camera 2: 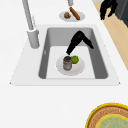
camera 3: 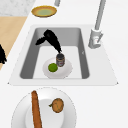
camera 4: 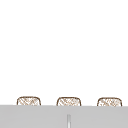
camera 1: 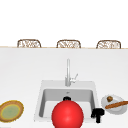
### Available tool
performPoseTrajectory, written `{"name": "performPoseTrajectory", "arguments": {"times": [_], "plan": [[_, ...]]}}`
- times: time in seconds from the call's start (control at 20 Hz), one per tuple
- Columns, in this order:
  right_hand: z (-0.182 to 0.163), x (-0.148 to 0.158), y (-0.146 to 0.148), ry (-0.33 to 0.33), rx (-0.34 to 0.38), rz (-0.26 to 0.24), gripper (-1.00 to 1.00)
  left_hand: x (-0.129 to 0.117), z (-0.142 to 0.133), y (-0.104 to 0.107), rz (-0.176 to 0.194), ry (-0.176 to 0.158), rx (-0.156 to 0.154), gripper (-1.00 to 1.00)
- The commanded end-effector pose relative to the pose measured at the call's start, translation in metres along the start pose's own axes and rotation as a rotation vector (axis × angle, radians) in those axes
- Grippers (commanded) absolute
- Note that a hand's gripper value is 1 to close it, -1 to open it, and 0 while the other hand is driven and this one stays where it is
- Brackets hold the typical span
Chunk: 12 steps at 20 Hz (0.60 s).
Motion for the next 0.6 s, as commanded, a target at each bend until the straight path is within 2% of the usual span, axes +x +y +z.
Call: {"name": "performPoseTrajectory", "arguments": {"times": [0.0, 0.1, 0.3, 0.4, 0.55], "plan": [[0.000, 0.000, 0.000, 0.000, 0.000, 0.000, 0.00, -0.008, 0.004, -0.004, 0.021, -0.001, -0.001, -1.00], [0.000, 0.000, 0.000, 0.000, 0.000, 0.000, 0.00, -0.025, 0.000, -0.003, 0.000, 0.001, 0.005, -1.00], [0.000, 0.000, 0.000, 0.000, 0.000, 0.000, 0.00, -0.044, -0.002, -0.006, -0.017, 0.007, 0.031, -1.00], [0.000, 0.000, 0.000, 0.000, 0.000, 0.000, 0.00, -0.051, -0.009, -0.008, 0.003, 0.023, 0.032, -1.00], [0.000, 0.000, 0.000, 0.000, 0.000, 0.000, 0.00, -0.064, -0.006, -0.008, 0.016, 0.008, 0.022, -1.00]]}}
